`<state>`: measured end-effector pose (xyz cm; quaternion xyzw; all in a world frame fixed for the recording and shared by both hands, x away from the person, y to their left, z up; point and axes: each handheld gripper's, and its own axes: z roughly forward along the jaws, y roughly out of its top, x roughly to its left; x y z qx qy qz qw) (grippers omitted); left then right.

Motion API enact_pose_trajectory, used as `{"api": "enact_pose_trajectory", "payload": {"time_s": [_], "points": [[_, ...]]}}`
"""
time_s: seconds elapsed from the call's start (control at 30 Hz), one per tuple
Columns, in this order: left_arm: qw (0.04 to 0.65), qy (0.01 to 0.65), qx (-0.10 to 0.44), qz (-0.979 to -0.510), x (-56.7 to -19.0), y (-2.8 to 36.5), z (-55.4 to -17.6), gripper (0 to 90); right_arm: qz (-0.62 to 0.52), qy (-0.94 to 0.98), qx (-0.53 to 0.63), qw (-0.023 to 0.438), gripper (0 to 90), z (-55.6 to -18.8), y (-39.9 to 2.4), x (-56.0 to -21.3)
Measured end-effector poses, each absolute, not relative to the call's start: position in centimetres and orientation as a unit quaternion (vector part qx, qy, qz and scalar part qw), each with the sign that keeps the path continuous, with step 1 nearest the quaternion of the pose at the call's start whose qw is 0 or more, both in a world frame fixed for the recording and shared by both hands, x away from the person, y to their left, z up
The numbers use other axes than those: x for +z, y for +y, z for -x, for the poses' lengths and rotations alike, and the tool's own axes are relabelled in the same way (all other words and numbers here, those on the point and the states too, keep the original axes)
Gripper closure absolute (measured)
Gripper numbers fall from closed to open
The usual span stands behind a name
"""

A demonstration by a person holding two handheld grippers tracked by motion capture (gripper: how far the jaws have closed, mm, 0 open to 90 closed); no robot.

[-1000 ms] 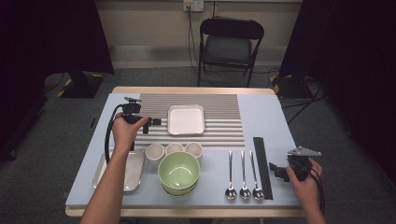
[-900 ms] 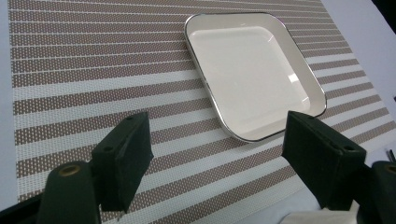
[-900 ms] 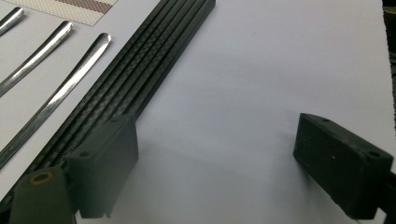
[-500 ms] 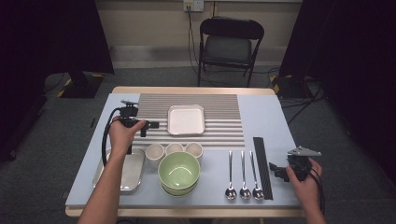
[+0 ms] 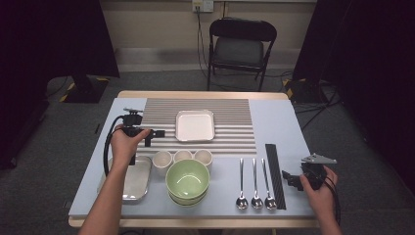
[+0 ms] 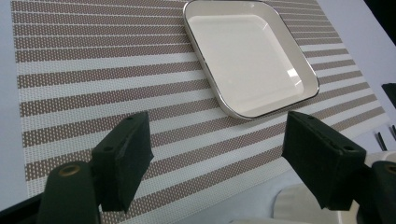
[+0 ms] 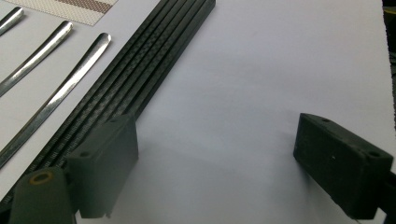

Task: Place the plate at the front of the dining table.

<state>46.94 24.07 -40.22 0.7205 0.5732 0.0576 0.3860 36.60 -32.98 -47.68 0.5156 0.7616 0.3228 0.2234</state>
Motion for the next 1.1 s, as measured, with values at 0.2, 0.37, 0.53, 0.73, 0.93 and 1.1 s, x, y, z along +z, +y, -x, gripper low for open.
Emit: {"api": "enact_pose_trajectory", "payload": {"time_s": [0.2,0.37,0.53,0.73,0.93,1.1], "points": [[0.386,0.574,0.061,-0.719,-40.5,24.5,-46.5,23.7,-0.516,0.762,0.323,0.223,12.7,-36.6,-33.0,-47.7],[0.391,0.569,0.061,-0.721,-40.6,24.7,-45.9,23.6,-0.516,0.762,0.323,0.223,12.8,-36.6,-33.0,-47.7],[0.394,0.568,0.062,-0.720,-40.6,25.1,-45.4,23.6,-0.515,0.762,0.323,0.224,12.7,-36.6,-33.0,-47.7],[0.392,0.564,0.066,-0.724,-40.5,25.4,-44.8,23.6,-0.516,0.762,0.322,0.224,12.8,-36.6,-33.0,-47.7],[0.394,0.564,0.066,-0.723,-40.4,25.9,-44.3,23.6,-0.516,0.761,0.323,0.223,12.7,-36.6,-33.0,-47.7],[0.397,0.564,0.068,-0.721,-40.7,26.4,-43.9,23.6,-0.516,0.762,0.323,0.224,12.7,-36.6,-33.0,-47.7]]}}
